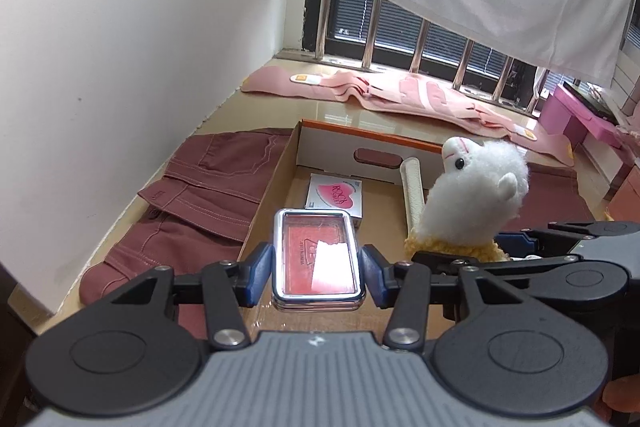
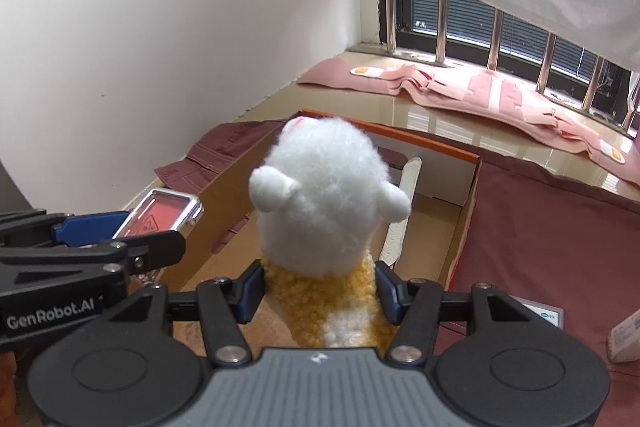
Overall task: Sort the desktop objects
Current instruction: 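Lift the red compact and alpaca plush and carry both over the cardboard box, then lower both items into the cardboard box and open both grippers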
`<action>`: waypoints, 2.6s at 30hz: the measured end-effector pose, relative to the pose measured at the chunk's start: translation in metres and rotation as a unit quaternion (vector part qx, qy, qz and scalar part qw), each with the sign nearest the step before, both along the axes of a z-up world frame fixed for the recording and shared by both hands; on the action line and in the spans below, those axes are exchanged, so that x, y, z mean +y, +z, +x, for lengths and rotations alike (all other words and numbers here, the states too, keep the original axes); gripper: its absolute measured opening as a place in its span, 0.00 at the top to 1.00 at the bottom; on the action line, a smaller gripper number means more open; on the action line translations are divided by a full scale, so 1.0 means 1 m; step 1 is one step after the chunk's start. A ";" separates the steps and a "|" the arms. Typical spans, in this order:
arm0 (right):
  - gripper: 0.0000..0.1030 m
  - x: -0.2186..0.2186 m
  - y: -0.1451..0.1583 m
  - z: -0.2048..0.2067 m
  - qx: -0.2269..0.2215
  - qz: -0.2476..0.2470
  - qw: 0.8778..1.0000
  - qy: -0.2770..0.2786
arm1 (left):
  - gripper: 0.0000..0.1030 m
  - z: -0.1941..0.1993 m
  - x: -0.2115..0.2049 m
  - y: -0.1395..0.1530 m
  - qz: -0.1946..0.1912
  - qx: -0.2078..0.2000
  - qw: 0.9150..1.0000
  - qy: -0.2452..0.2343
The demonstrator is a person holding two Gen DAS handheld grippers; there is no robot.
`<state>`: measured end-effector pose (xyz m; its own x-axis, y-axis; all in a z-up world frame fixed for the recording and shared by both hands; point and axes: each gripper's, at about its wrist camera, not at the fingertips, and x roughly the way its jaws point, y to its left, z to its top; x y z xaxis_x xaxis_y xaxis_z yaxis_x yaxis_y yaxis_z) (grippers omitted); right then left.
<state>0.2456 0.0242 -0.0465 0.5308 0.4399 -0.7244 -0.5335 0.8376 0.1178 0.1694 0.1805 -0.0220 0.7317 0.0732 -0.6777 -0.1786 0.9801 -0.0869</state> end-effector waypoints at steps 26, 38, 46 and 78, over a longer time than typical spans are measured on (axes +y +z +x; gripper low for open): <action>0.45 0.015 -0.054 0.066 0.061 -0.037 0.997 0.002 | 0.52 0.100 0.019 -0.065 -0.011 0.108 0.994 -0.031; 0.39 0.032 -0.055 0.067 0.050 -0.089 0.994 0.028 | 0.51 0.114 0.006 -0.072 0.025 0.134 0.990 -0.046; 0.18 0.026 -0.041 0.060 0.011 -0.111 0.993 0.034 | 0.51 0.116 0.002 -0.073 0.034 0.136 0.989 -0.050; 0.10 -0.008 -0.007 0.037 -0.005 -0.061 0.998 0.034 | 0.00 0.091 0.005 -0.037 0.005 0.082 0.996 -0.030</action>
<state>0.2827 0.0164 -0.0531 0.5095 0.3847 -0.7697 -0.5901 0.8072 0.0128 0.2600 0.1856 -0.0593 0.6149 0.0407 -0.7875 -0.1311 0.9900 -0.0512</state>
